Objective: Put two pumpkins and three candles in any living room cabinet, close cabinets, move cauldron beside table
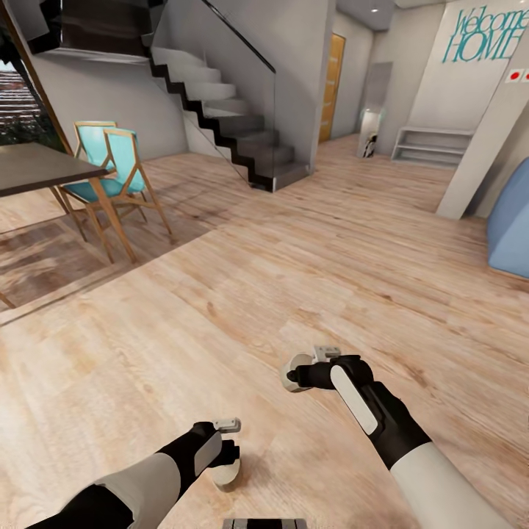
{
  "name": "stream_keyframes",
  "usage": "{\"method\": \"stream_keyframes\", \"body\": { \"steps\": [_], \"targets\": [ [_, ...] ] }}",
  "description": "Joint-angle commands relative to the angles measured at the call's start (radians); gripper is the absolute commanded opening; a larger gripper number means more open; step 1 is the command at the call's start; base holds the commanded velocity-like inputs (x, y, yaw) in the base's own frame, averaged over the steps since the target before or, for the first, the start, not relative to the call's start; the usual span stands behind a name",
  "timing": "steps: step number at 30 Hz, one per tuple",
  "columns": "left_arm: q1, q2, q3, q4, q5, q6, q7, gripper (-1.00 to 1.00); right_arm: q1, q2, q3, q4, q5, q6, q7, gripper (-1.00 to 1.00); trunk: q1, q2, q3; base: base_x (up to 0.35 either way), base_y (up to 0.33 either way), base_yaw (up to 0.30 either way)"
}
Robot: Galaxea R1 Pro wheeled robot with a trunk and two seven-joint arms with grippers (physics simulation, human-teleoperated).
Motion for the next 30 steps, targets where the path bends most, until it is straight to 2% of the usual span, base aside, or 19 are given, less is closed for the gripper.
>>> {"method": "stream_keyframes", "body": {
  "steps": [1, 12, 30],
  "targets": [
    [0.0, 0.0, -0.008, -0.002, 0.011, 0.004, 0.007, 1.0, -0.001, -0.001, 0.003, -0.001, -0.011, 0.002, -0.01, -1.0, 0.0, -0.001, -0.005, 0.0, 0.0, 0.0],
    [0.0, -0.001, -0.009, -0.002, 0.011, 0.004, 0.007, 1.0, -0.001, -0.001, 0.003, -0.003, -0.01, 0.002, -0.01, -1.0, 0.005, -0.003, -0.047, 0.0, 0.0, 0.0],
    [0.0, -0.001, -0.009, -0.002, 0.011, 0.003, 0.007, 1.0, -0.001, -0.001, 0.004, -0.003, -0.01, 0.001, -0.01, -1.0, 0.005, -0.003, -0.047, 0.0, 0.0, 0.0]
  ]
}}
